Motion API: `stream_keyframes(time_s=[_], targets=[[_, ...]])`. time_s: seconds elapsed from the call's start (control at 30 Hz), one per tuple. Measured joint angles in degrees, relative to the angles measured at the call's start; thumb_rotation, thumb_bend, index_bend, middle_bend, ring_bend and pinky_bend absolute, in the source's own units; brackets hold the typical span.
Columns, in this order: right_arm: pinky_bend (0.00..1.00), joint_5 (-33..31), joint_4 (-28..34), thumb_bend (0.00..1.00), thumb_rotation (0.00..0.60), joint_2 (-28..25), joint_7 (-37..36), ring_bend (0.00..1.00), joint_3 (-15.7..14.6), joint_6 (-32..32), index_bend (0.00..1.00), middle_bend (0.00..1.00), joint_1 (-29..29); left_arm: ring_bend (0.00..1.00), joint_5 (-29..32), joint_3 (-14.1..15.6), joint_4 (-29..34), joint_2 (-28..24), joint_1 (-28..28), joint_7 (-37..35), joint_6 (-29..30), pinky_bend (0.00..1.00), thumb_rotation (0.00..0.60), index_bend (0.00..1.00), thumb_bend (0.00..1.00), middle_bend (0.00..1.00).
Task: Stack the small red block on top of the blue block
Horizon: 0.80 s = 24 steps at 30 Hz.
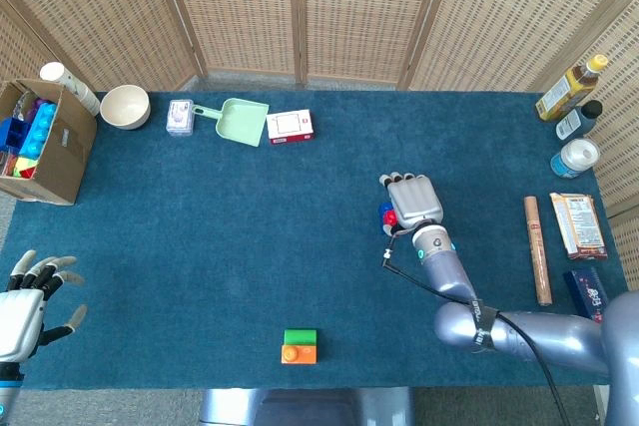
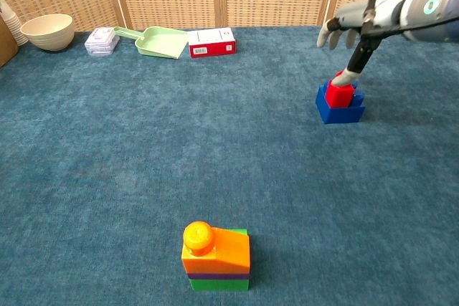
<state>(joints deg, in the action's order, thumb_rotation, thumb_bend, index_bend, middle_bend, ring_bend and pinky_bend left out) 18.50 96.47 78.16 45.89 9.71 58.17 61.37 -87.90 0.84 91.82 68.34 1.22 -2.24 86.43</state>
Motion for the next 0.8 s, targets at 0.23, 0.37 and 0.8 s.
stream_keyframes(time_s=[0.23, 0.37, 0.8], targets=[[0.33, 5.47, 5.25, 0.24, 0.482, -5.44, -9.71, 0.21, 2.06, 0.67, 0.19, 0.2, -4.75, 0.21, 0.53, -0.02, 1.3, -0.91, -0.32, 0.96, 0.15, 0.03, 0.6, 0.41, 0.37, 0.26], [0.33, 12.87, 7.46, 0.24, 0.536, -8.09, -17.22, 0.21, 2.77, 2.68, 0.23, 0.21, -9.1, 0.21, 1.02, 0.0, 2.18, -1.37, -0.39, 1.81, -0.15, 0.03, 0.6, 0.4, 0.37, 0.25], [0.31, 43.32, 7.6, 0.24, 0.566, -13.47, -36.68, 0.18, -0.45, 20.89, 0.37, 0.23, -29.13, 0.2, 3.67, -0.36, 6.12, -3.1, 0.15, 6.06, -2.35, 0.03, 0.6, 0.39, 0.37, 0.24]])
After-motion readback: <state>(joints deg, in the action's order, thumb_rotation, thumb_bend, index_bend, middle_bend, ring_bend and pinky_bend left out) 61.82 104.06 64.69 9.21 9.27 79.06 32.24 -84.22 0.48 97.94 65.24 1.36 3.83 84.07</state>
